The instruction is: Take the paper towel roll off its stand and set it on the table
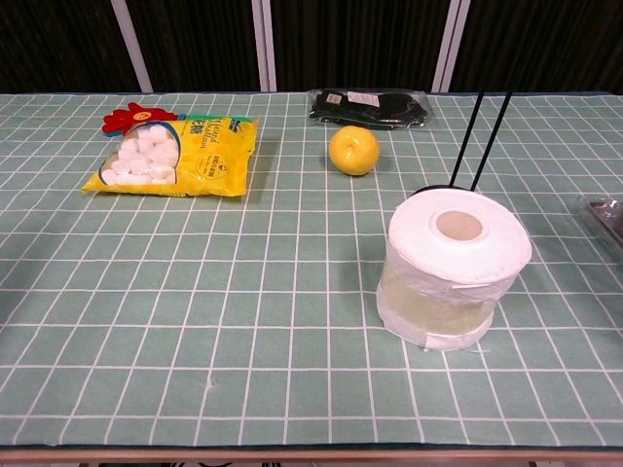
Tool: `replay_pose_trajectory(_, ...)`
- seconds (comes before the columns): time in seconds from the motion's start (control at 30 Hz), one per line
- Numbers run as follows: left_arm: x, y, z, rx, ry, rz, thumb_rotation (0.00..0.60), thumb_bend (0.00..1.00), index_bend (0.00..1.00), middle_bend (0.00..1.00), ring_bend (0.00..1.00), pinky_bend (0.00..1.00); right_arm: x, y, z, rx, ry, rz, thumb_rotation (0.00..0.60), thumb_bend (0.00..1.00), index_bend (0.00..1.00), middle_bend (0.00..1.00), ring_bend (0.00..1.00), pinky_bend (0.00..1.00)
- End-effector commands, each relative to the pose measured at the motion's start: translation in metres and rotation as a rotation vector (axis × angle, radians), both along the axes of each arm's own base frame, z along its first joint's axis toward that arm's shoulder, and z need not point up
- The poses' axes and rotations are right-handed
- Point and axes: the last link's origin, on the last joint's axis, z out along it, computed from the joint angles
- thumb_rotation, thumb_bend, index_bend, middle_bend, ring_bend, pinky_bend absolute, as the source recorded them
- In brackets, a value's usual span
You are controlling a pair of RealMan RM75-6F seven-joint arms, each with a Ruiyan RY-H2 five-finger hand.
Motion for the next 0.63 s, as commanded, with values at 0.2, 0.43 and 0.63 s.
replay_pose_trajectory(0.2, -0.002, 0.000, 0.002, 0.007, -0.006, 0.004, 0.600, 0.12, 0.15, 0.00, 0.00, 0.00, -0.019, 0.046, -0.012, -0.141, 0.459, 0.053, 0.600, 0.00, 0.00, 0.00, 0.00, 0.00)
replay_pose_trajectory(0.43, -0.003, 0.001, 0.001, 0.006, 0.005, 0.009, 0.600, 0.12, 0.15, 0.00, 0.00, 0.00, -0.026, 0.045, -0.019, -0.131, 0.474, 0.071, 0.600, 0.00, 0.00, 0.00, 0.00, 0.00)
replay_pose_trajectory(0.63, -0.006, 0.005, 0.001, 0.008, 0.013, 0.023, 0.600, 0.12, 0.15, 0.00, 0.00, 0.00, -0.027, 0.044, -0.018, -0.151, 0.462, 0.053, 0.600, 0.00, 0.00, 0.00, 0.00, 0.00)
